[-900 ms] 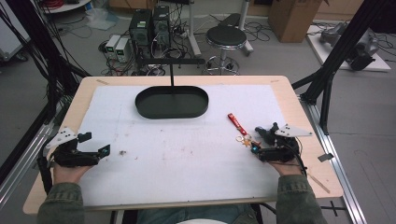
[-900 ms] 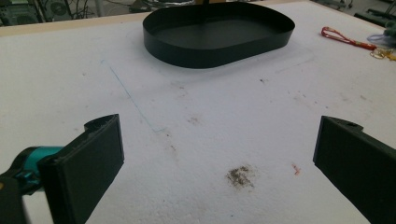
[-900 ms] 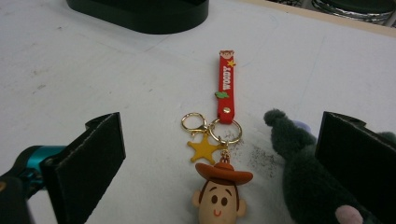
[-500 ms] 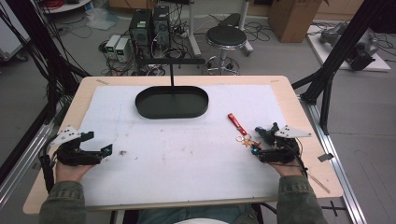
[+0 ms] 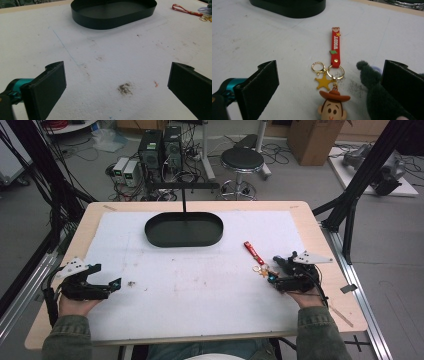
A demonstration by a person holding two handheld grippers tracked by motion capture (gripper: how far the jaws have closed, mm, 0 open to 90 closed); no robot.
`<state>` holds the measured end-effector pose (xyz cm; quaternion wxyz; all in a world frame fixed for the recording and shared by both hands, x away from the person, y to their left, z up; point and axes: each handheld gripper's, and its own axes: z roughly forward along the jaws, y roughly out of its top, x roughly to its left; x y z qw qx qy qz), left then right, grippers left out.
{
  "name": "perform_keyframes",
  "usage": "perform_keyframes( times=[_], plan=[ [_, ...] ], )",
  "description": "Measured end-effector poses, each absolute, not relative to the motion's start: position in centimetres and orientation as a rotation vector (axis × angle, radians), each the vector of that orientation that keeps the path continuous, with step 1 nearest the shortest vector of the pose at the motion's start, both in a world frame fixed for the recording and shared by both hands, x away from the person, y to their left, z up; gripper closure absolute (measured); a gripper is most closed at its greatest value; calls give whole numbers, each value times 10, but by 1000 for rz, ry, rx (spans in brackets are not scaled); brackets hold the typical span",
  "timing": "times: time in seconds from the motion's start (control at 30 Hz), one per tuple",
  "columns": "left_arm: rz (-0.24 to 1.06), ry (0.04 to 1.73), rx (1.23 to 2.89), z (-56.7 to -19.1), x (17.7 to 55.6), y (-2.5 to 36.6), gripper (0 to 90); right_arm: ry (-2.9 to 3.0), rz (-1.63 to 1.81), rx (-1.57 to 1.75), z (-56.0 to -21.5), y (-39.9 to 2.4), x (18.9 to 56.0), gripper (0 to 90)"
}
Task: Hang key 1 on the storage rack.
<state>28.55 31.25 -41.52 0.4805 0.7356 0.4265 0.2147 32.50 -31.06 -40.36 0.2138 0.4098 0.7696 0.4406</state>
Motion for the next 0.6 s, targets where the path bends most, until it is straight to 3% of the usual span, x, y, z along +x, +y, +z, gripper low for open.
perform_keyframes(
  times=[0.6],
  plan=[
    [503,1053,1793,-418,284,314,22,2209,1203,1166,-373,-293,373,6]
  ],
)
